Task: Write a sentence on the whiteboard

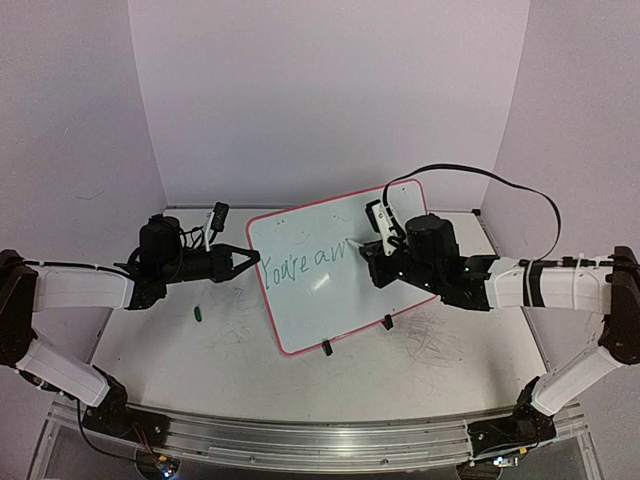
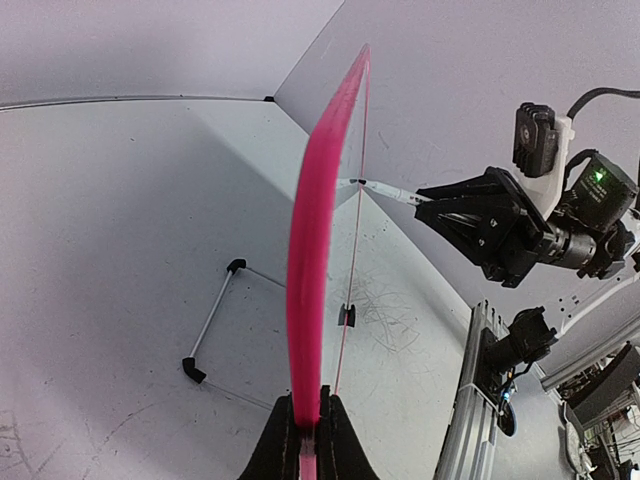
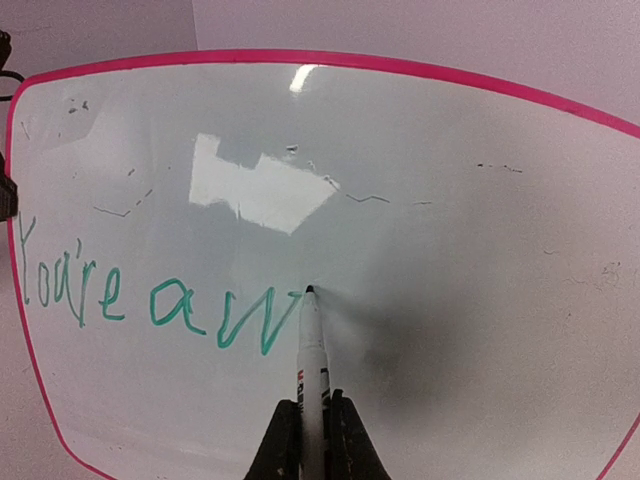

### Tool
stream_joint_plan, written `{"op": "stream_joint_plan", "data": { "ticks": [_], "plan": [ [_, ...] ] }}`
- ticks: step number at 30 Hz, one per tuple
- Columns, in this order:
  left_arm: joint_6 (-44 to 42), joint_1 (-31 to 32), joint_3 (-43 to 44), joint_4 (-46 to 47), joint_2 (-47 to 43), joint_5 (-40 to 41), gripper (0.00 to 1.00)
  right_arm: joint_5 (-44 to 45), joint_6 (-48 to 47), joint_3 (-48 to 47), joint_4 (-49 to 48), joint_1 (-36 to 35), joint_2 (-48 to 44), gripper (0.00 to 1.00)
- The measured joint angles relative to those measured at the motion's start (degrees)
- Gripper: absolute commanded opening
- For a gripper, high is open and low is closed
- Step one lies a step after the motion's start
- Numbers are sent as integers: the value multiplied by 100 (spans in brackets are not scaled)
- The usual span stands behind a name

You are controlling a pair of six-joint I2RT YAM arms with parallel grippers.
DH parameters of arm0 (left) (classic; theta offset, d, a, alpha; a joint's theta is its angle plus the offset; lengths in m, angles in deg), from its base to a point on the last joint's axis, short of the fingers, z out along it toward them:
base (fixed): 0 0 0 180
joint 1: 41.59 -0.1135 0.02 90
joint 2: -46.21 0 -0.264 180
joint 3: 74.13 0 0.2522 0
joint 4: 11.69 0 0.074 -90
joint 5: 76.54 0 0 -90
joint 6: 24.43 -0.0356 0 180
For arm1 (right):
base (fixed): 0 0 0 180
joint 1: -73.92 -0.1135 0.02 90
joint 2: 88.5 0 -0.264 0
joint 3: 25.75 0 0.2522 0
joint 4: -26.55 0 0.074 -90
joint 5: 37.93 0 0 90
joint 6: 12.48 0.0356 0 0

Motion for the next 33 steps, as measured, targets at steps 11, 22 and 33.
{"op": "stream_joint_plan", "data": {
  "ticks": [11, 22, 33],
  "plan": [
    [-2, 0, 0, 0, -2, 0, 0, 3, 114, 123, 14, 0, -159, 0],
    [-2, 2, 0, 0, -11, 0, 0, -172, 157, 197, 23, 0, -303, 0],
    [-1, 2, 0, -2, -11, 2, 0, -128, 177, 195, 82, 0, -70, 0]
  ]
}}
